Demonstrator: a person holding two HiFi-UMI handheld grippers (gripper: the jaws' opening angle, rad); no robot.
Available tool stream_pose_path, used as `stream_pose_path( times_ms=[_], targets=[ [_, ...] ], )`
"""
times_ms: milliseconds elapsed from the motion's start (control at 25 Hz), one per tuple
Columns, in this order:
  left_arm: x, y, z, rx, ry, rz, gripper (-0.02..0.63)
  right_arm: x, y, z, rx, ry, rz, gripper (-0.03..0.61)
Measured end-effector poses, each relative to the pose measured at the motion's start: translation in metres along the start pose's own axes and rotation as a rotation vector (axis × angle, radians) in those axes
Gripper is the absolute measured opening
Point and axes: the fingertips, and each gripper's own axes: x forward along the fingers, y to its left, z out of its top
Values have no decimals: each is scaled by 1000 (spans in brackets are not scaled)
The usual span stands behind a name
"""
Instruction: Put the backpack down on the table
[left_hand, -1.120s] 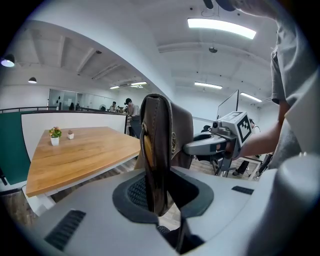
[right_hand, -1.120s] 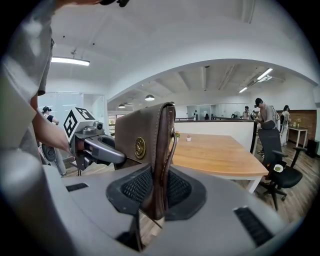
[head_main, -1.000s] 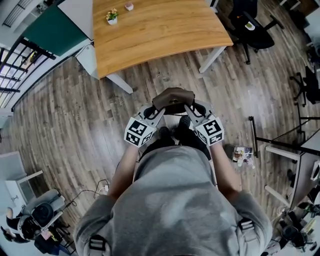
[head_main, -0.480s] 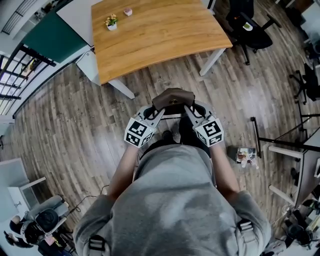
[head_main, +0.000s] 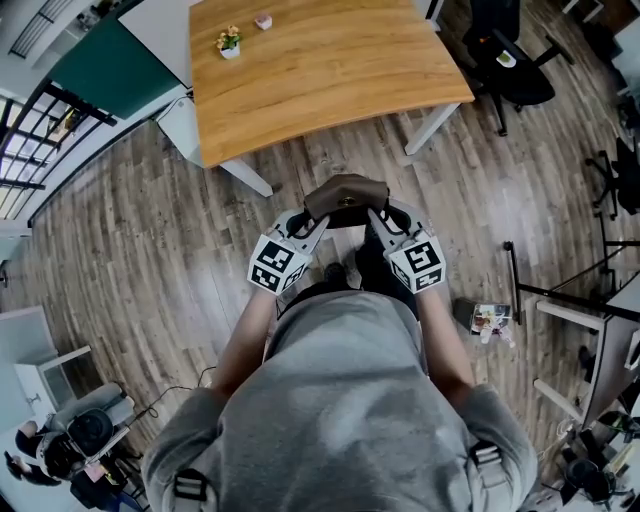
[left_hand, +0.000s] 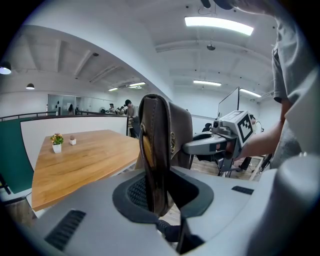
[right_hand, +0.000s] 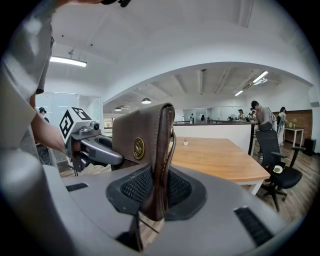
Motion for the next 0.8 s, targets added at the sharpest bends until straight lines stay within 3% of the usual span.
stream_pose_path(
  times_ms=[800],
  targets=[
    [61, 56, 45, -34, -9, 80, 74, 56, -78, 32, -27, 6, 51, 72]
  ],
)
